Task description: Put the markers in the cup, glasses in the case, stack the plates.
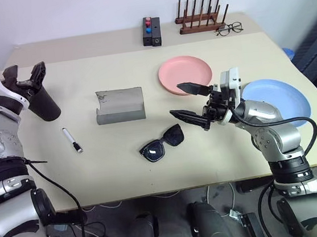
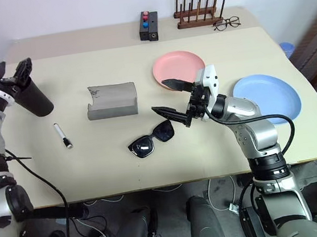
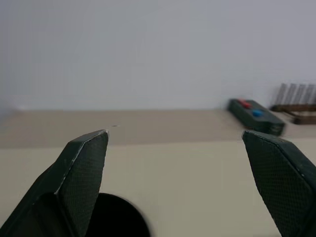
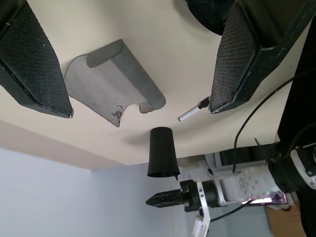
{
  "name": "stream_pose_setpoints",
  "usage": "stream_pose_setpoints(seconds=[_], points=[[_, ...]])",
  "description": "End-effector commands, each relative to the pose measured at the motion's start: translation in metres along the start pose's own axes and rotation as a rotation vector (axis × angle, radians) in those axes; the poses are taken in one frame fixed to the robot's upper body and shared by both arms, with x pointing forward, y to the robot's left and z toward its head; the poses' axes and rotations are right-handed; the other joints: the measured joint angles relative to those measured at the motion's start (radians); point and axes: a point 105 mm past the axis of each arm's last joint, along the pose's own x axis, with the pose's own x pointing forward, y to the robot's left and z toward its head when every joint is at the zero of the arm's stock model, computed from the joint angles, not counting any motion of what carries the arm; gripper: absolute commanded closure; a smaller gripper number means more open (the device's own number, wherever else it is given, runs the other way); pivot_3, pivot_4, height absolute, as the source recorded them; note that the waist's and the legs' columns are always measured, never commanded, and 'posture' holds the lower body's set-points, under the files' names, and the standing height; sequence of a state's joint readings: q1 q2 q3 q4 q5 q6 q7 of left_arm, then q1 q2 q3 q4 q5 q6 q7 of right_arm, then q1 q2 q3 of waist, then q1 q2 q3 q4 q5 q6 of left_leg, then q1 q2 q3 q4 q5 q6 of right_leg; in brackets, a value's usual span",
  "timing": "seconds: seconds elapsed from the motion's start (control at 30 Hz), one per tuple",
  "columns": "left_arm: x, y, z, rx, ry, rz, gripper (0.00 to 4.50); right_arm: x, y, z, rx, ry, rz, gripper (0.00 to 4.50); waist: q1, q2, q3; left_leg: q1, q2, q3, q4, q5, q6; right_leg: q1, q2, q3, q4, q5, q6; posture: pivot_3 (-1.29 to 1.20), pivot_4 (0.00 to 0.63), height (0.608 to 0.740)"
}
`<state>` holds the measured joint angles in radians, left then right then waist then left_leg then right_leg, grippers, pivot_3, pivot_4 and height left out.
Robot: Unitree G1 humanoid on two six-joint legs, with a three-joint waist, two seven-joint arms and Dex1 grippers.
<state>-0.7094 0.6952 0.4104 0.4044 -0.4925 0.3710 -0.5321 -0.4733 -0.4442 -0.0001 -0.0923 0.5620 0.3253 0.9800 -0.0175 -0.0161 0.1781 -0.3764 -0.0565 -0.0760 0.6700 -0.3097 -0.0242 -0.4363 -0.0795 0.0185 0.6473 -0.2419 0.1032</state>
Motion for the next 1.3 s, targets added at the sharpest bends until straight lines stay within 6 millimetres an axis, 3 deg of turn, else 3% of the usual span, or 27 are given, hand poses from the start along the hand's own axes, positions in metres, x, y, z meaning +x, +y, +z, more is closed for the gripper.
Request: stream_pose_setpoints(seconds=[0.03, 0.13, 0.27, 0.43, 0.57, 0.93, 1.17, 1.3], points=[[0.000, -0.036, 0.019, 0.035, 0.135, -0.027, 0.02, -0.001, -0.004, 0.011, -0.044, -0.029, 0.000, 0.00, 0.000, 0.000, 0.000, 0.000, 0.000, 0.000, 0.000, 0.000, 0.000, 0.000, 0.000, 0.000, 0.000, 0.000, 0.000, 0.00, 0.150, 0.740], [-0.003, -0.056, 0.009, 0.147, 0.254, 0.014, 0.02, 0.003, -0.005, 0.011, -0.044, -0.039, 0.004, 0.00, 0.001, 0.000, 0.000, 0.001, 0.000, -0.001, 0.000, 0.000, 0.000, 0.001, 0.000, 0.000, 0.000, 0.000, 0.000, 0.00, 0.150, 0.740], [-0.022, -0.051, -0.032, -0.030, 0.440, 0.203, 0.02, 0.008, -0.005, 0.009, -0.046, -0.039, 0.013, 0.00, 0.000, 0.001, -0.001, 0.002, 0.000, 0.000, 0.000, 0.000, 0.000, 0.002, 0.001, 0.001, 0.000, 0.000, 0.000, 0.00, 0.150, 0.740], [-0.051, -0.044, -0.062, 0.102, 0.667, 0.425, 0.02, 0.008, -0.004, 0.004, -0.034, -0.037, 0.015, 0.00, 0.000, -0.001, 0.000, 0.000, 0.001, 0.000, -0.001, 0.003, -0.006, -0.001, 0.002, 0.001, 0.001, 0.000, 0.000, 0.00, 0.150, 0.740], [-0.057, -0.051, -0.077, -0.140, 0.700, 0.499, 0.02, 0.008, -0.004, 0.003, -0.039, -0.029, 0.013, 0.00, 0.013, -0.001, 0.000, 0.001, -0.001, -0.002, 0.000, 0.003, -0.006, 0.002, 0.001, 0.000, 0.000, 0.000, 0.000, 0.00, 0.150, 0.740], [-0.073, -0.039, -0.102, -0.215, 0.793, 0.756, 0.02, 0.004, -0.001, -0.002, -0.037, -0.006, 0.006, 0.00, 0.005, -0.001, 0.000, 0.002, -0.001, -0.002, -0.001, 0.005, -0.008, 0.002, 0.001, -0.001, -0.001, 0.000, 0.000, 0.00, 0.150, 0.740], [-0.059, -0.046, -0.108, -0.348, 0.828, 0.743, 0.02, 0.005, 0.000, -0.001, -0.030, -0.018, 0.006, 0.00, 0.007, -0.002, 0.000, 0.001, -0.001, -0.002, -0.001, 0.005, -0.008, 0.002, 0.000, -0.001, -0.001, 0.000, 0.000, 0.00, 0.150, 0.740], [-0.062, -0.038, -0.109, -0.338, 0.872, 0.808, 0.02, 0.005, 0.001, -0.002, -0.030, -0.014, 0.006, 0.00, 0.002, -0.002, 0.000, 0.002, -0.001, -0.002, -0.001, 0.005, -0.008, 0.002, 0.001, -0.001, -0.001, 0.000, 0.000, 0.00, 0.150, 0.740]])
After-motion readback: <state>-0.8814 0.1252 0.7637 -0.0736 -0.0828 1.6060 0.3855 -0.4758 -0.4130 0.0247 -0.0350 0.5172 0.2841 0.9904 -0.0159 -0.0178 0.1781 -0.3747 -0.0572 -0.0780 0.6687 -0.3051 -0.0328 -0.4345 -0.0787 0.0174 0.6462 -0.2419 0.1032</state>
